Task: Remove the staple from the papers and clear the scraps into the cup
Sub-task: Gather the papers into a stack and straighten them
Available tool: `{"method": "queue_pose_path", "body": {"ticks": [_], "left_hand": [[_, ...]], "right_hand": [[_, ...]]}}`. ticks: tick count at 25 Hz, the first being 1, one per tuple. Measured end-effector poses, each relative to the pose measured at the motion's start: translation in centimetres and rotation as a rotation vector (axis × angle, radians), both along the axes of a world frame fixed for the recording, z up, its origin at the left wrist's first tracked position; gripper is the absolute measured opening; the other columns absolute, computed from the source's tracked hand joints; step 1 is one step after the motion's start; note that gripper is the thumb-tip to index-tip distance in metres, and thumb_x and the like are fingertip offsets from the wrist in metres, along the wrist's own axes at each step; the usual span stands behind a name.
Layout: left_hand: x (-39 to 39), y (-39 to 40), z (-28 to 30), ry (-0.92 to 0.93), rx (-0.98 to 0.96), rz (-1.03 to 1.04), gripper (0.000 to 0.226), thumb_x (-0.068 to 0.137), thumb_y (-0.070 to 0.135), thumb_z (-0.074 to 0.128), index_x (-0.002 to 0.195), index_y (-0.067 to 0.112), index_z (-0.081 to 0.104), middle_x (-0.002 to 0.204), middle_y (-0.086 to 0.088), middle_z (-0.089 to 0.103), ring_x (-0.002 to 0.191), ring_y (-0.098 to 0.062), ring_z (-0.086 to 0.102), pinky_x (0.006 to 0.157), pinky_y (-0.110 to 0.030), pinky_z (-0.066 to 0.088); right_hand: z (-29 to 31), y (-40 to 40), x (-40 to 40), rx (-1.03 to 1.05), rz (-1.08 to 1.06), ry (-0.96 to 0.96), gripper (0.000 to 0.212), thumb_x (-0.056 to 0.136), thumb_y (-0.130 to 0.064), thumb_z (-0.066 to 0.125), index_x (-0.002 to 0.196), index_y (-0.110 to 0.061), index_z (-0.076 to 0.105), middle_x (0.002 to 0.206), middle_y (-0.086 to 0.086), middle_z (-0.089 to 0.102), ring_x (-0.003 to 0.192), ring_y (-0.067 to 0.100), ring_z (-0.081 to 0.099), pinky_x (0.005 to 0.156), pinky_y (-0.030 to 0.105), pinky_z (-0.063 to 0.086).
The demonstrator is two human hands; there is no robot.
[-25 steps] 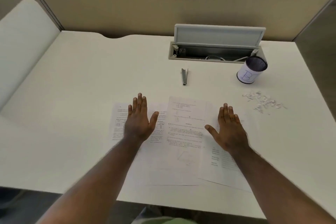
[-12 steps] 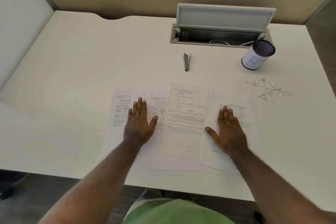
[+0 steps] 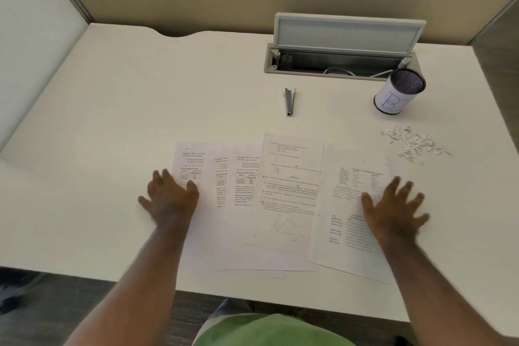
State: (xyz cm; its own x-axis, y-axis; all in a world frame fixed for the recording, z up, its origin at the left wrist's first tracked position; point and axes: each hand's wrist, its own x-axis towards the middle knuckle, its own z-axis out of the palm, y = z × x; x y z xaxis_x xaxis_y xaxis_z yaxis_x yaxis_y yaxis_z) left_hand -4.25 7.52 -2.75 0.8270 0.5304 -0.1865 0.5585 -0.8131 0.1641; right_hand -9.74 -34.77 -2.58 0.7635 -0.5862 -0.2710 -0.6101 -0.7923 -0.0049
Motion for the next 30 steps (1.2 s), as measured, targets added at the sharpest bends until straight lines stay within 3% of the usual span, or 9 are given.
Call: {"method": "queue_pose_path", "body": {"ticks": [3,7,16,21,26,30], "left_hand": [[0.0,1.1,0.1,0.073,0.021,0.084,0.073,0.081,0.062,0.045,0.129,0.006,0.047,0.138,-0.015,0.043,0.127,-0.035,0.039,0.100,-0.051,0.033],[0.2,0.9,0.2,0.070,0.021,0.056,0.068,0.078,0.063,0.056,0.116,0.006,0.053,0.123,-0.016,0.046,0.117,-0.037,0.043,0.091,-0.049,0.040],[0.7,0.1,0.8,0.049,-0.124,0.061,0.065,0.078,0.052,0.068,0.124,0.010,0.049,0.125,-0.013,0.048,0.121,-0.035,0.044,0.093,-0.048,0.042],[1.0,-1.8,1.1,0.014,-0.223,0.066,0.044,0.082,0.043,0.062,0.112,0.013,0.050,0.116,-0.011,0.062,0.109,-0.036,0.056,0.093,-0.046,0.042],[0.8,-4.3,1.6,0.019,-0.619,0.003,0.051,0.080,0.034,0.073,0.121,0.013,0.050,0.111,-0.006,0.063,0.102,-0.031,0.063,0.081,-0.036,0.051],[0.2,-5.5,1.6,-0.009,-0.970,0.042,0.034,0.082,0.008,0.070,0.113,0.010,0.056,0.109,-0.010,0.067,0.085,-0.027,0.068,0.067,-0.034,0.056]], "right_hand": [[0.1,-1.5,0.0,0.103,-0.158,0.053,0.091,0.087,-0.066,0.038,0.153,-0.015,0.002,0.163,0.013,0.006,0.147,0.040,0.006,0.109,0.066,0.022],[0.2,-1.2,0.0,0.103,-0.146,0.054,0.090,0.086,-0.066,0.041,0.153,-0.015,0.007,0.161,0.013,0.013,0.142,0.039,0.021,0.104,0.061,0.031],[0.6,0.4,0.0,0.069,-0.094,0.046,0.083,0.088,-0.059,0.044,0.151,-0.014,0.015,0.160,0.013,0.017,0.136,0.039,0.027,0.100,0.057,0.037],[0.8,2.0,0.5,0.068,-0.042,0.041,0.081,0.088,-0.058,0.045,0.151,-0.015,0.017,0.159,0.013,0.017,0.136,0.039,0.028,0.098,0.056,0.040],[0.8,3.8,0.7,0.071,0.030,0.043,0.080,0.089,-0.058,0.045,0.151,-0.016,0.017,0.160,0.013,0.016,0.137,0.037,0.027,0.099,0.051,0.041],[0.9,4.5,0.7,0.069,0.062,0.035,0.080,0.089,-0.057,0.045,0.151,-0.016,0.017,0.160,0.012,0.015,0.137,0.036,0.026,0.100,0.050,0.040]]}}
